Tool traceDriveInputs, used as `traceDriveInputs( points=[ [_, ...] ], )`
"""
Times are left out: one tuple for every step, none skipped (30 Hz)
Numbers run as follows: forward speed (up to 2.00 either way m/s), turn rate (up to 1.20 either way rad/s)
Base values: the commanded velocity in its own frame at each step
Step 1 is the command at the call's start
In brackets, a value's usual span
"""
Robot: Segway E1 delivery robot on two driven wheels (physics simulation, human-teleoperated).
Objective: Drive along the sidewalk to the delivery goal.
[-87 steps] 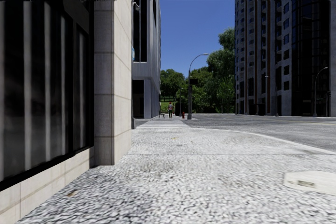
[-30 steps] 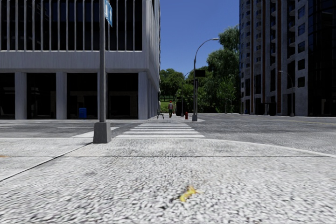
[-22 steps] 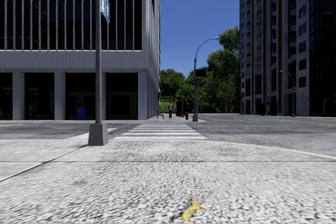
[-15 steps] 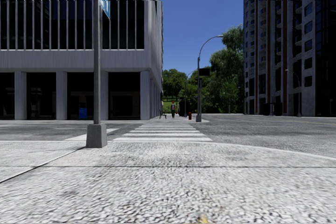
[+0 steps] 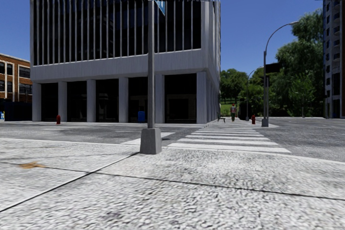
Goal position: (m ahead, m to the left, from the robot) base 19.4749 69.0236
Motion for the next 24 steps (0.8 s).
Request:
traceDriveInputs(
  points=[
    [0.98,0.76],
    [0.98,0.75],
    [1.01,0.72],
    [1.04,0.72],
    [1.04,0.72],
    [1.07,0.72],
    [1.10,0.72],
    [1.14,0.72],
    [1.16,0.72],
    [1.18,0.72],
    [1.19,0.72],
    [1.19,0.72],
    [1.19,0.72],
    [1.21,0.72],
    [1.22,0.71],
    [1.23,0.71],
    [1.23,0.70],
    [1.23,0.69],
    [1.23,0.69],
    [1.23,0.68],
    [1.23,0.68],
    [1.23,0.65],
    [1.23,0.62],
    [1.23,0.61]
  ],
)
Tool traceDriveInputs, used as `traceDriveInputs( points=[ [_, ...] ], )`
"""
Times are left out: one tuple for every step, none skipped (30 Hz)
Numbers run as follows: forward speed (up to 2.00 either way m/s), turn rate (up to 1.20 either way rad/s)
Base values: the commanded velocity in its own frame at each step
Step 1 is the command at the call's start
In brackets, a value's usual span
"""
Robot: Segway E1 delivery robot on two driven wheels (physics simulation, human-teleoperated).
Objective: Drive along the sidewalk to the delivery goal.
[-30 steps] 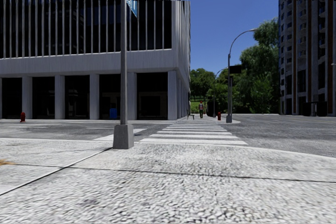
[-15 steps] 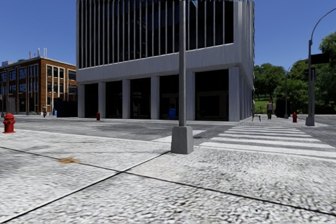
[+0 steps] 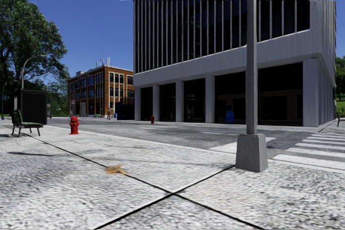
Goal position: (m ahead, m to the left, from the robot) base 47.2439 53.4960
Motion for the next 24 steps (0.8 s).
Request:
traceDriveInputs(
  points=[
    [1.23,0.61],
    [1.23,0.61],
    [1.23,0.61],
    [1.23,0.61],
    [1.23,0.60],
    [1.23,0.60],
    [1.23,0.60],
    [1.24,0.61],
    [1.24,0.66],
    [1.24,0.68],
    [1.24,0.68],
    [1.24,0.69],
    [1.24,0.69],
    [1.24,0.69],
    [1.24,0.69],
    [1.24,0.69],
    [1.24,0.69],
    [1.24,0.69],
    [1.24,0.69],
    [1.24,0.69],
    [1.24,0.69],
    [1.24,0.69],
    [1.24,0.69],
    [1.24,0.69]
  ],
)
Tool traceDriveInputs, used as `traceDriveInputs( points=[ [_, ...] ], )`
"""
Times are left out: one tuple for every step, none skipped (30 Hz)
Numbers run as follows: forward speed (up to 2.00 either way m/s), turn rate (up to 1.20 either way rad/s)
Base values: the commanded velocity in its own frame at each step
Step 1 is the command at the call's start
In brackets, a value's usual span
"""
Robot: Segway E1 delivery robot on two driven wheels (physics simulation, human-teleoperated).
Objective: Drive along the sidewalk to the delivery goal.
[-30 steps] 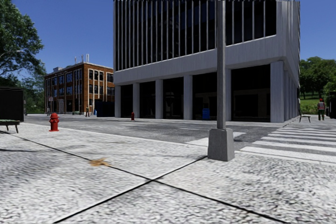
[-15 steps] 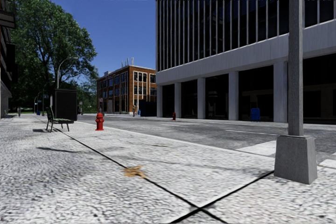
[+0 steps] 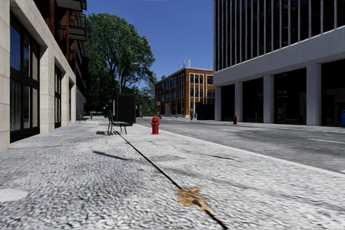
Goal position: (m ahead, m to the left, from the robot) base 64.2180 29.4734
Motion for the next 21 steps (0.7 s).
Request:
traceDriveInputs(
  points=[
    [1.24,0.69],
    [1.24,0.69],
    [1.24,0.69],
    [1.24,0.69],
    [1.24,0.69],
    [1.24,0.69],
    [1.24,0.69],
    [1.24,0.69],
    [1.24,0.69],
    [1.24,0.69],
    [1.24,0.69],
    [1.24,0.69],
    [1.24,0.69],
    [1.24,0.66],
    [1.24,0.64],
    [1.24,0.61],
    [1.24,0.60],
    [1.24,0.59],
    [1.24,0.58],
    [1.24,0.58],
    [1.24,0.56]
  ],
)
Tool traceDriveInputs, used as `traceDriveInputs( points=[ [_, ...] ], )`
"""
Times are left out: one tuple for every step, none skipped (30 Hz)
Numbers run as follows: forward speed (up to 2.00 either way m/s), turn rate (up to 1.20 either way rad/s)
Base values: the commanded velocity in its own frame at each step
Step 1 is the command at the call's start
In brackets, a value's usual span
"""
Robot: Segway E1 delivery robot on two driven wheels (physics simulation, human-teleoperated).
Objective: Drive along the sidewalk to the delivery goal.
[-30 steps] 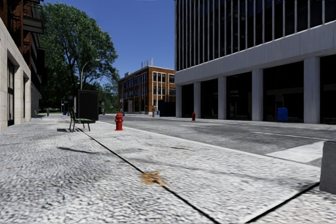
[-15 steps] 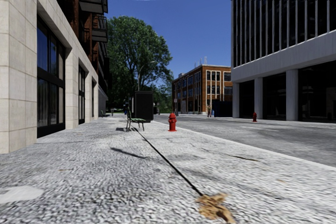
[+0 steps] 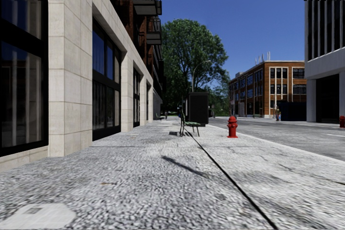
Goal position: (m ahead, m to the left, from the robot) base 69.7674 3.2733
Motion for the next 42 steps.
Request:
traceDriveInputs(
  points=[
    [1.24,0.00],
    [1.24,0.00],
    [1.24,0.00],
    [1.24,0.00],
    [1.24,0.00],
    [1.24,0.00],
    [1.24,0.00],
    [1.24,0.00],
    [1.24,0.00],
    [2.00,0.00],
    [2.00,0.00],
    [2.00,0.00],
    [2.00,0.00],
    [2.00,0.00],
    [2.00,0.00],
    [2.00,0.00],
    [2.00,0.00],
    [2.00,0.00],
    [2.00,0.00],
    [2.00,0.00],
    [2.00,0.00],
    [2.00,0.00],
    [2.00,0.00],
    [2.00,0.00],
    [2.00,0.00],
    [2.00,0.00],
    [2.00,0.00],
    [2.00,0.00],
    [2.00,0.15],
    [2.00,0.35],
    [2.00,0.35],
    [2.00,0.35],
    [2.00,0.35],
    [2.00,0.36],
    [2.00,0.36],
    [2.00,0.36],
    [2.00,0.36],
    [2.00,0.36],
    [2.00,0.36],
    [2.00,0.36],
    [2.00,0.36],
    [2.00,0.36]
  ],
)
